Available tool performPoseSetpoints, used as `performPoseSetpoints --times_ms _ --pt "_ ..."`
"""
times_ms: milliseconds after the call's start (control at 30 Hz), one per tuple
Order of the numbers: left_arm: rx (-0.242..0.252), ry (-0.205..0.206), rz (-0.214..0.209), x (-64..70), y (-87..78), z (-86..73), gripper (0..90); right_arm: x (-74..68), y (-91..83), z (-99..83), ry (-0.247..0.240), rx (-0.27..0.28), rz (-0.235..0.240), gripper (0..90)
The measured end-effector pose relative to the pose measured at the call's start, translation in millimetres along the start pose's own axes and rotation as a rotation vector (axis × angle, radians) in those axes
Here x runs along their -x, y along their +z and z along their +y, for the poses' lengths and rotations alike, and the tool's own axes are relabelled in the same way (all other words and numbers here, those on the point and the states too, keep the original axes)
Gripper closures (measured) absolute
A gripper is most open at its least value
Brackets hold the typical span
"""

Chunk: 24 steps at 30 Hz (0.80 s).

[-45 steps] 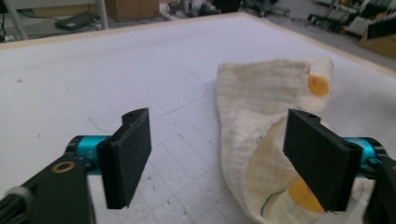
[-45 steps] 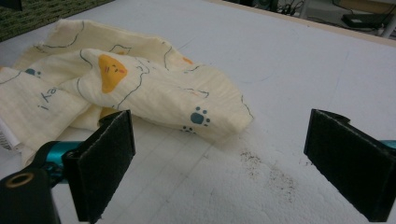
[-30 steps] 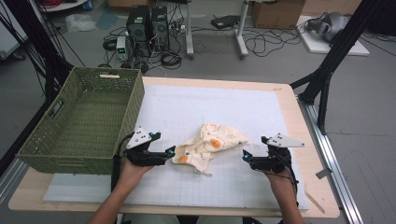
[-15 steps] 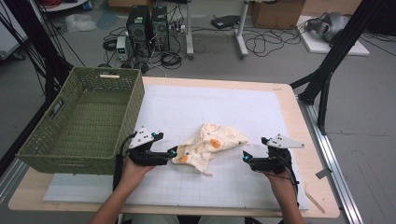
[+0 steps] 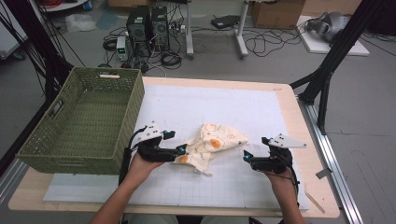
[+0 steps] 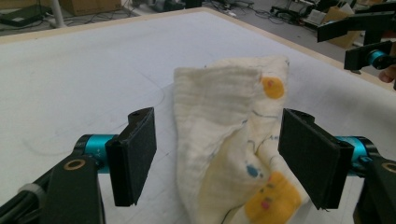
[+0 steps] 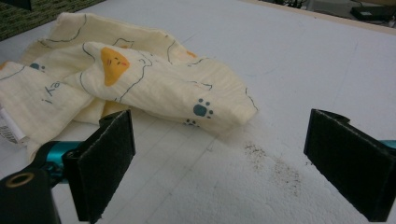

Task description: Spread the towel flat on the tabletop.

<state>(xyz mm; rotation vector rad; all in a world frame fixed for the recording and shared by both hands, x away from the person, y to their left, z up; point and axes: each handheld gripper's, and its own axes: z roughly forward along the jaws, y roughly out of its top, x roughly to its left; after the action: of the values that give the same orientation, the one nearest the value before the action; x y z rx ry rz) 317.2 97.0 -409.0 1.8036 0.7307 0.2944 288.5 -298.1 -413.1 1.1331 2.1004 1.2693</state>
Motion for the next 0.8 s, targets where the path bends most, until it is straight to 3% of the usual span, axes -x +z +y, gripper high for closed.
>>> performPoseSetpoints --times_ms 133,300,333,467,500,533,567,600,633,800 --pt "-0.035 0.034 -0.027 6.9 18.4 17.0 28.4 -0.7 -0.2 0.2 -0.001 0.002 0.002 8.0" --pt "-0.074 0.032 -0.033 10.1 43.1 28.8 34.7 -0.9 -0.6 0.4 -0.001 -0.001 0.003 8.0" --pt "-0.111 0.025 -0.029 7.5 51.4 29.0 36.1 -0.5 -0.7 0.5 -0.004 0.003 0.004 8.1" --pt "-0.126 0.024 -0.026 3.7 56.6 27.6 53.0 0.2 -1.3 0.7 -0.002 0.006 0.003 8.0" --pt "-0.134 0.029 -0.023 2.9 57.4 27.0 53.0 0.4 -1.3 0.6 -0.004 0.006 0.003 8.0" --pt "-0.146 0.034 -0.022 1.9 57.9 26.4 59.1 0.8 -1.1 0.6 -0.005 0.006 0.003 8.0" --pt "-0.154 0.052 -0.012 0.1 57.9 25.3 73.2 0.5 -0.6 0.6 -0.001 0.004 0.005 8.1" --pt "-0.154 0.052 -0.012 0.1 57.9 25.3 80.1 0.6 -0.3 0.7 -0.006 0.003 0.005 8.1" --pt "-0.146 0.068 0.014 -1.8 56.3 25.7 84.4 0.0 -0.2 0.7 -0.002 -0.001 0.008 8.1" --pt "-0.091 0.033 0.128 -15.0 45.8 28.8 85.8 0.0 0.7 0.7 -0.003 0.001 0.012 8.1"
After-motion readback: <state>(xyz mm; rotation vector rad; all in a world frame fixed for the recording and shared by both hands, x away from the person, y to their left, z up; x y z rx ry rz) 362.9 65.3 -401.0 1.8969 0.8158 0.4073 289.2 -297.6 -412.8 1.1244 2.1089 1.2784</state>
